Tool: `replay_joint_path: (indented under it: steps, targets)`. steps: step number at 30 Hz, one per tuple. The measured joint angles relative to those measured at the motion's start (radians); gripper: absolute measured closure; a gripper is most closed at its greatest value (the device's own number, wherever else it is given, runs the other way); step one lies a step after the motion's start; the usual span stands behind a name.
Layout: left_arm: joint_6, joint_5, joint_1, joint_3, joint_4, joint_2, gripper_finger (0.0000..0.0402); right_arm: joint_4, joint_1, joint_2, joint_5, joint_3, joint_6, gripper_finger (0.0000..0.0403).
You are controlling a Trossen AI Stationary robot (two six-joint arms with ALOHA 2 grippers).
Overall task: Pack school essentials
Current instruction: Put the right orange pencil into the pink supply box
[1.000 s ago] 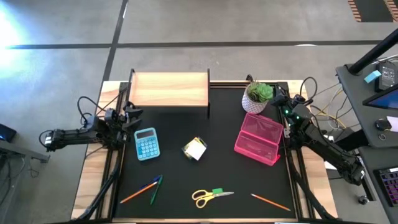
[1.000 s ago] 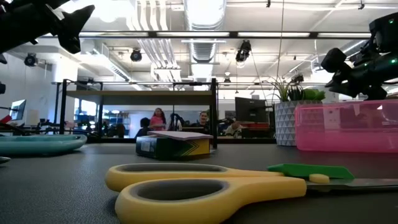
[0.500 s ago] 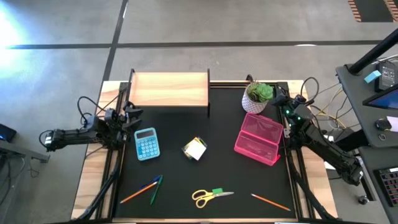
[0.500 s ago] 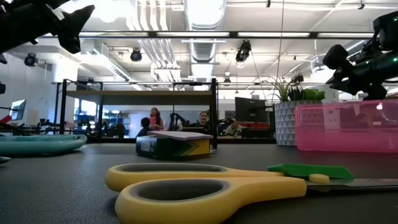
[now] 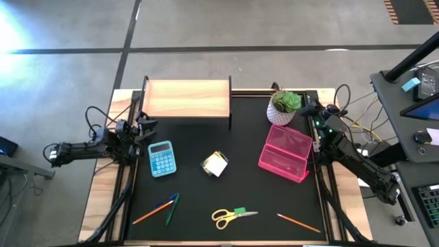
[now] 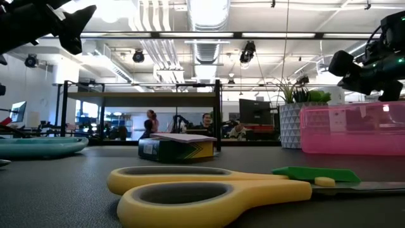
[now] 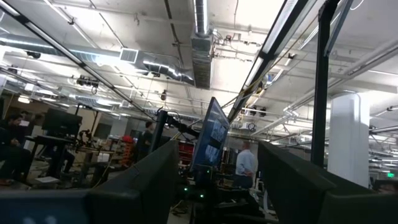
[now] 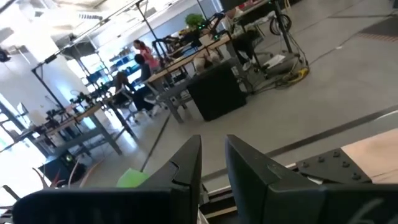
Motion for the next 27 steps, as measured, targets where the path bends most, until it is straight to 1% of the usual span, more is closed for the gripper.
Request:
replay_joint_path:
  steps: [4,6,15,21,27]
  targets:
    - [0.0,0.0,0.0,0.0,0.0,0.0,0.0197,0.006,0.0,0.0,-0.001,0.0,0.007,0.0339]
    - [0.0,0.0,0.0,0.0,0.0,0.0,0.0197,0.006,0.0,0.001,-0.004,0.0,0.049,0.0339]
    - [0.0,0.0,0.0,0.0,0.0,0.0,0.0197,0.007,0.0,0.0,-0.011,0.0,0.415,0.0339]
    - [0.0,0.0,0.0,0.0,0.0,0.0,0.0197,0.007,0.0,0.0,-0.011,0.0,0.69,0.0339]
    - [0.0,0.0,0.0,0.0,0.0,0.0,0.0197,0.007,0.0,0.0,-0.021,0.0,0.791,0.0339]
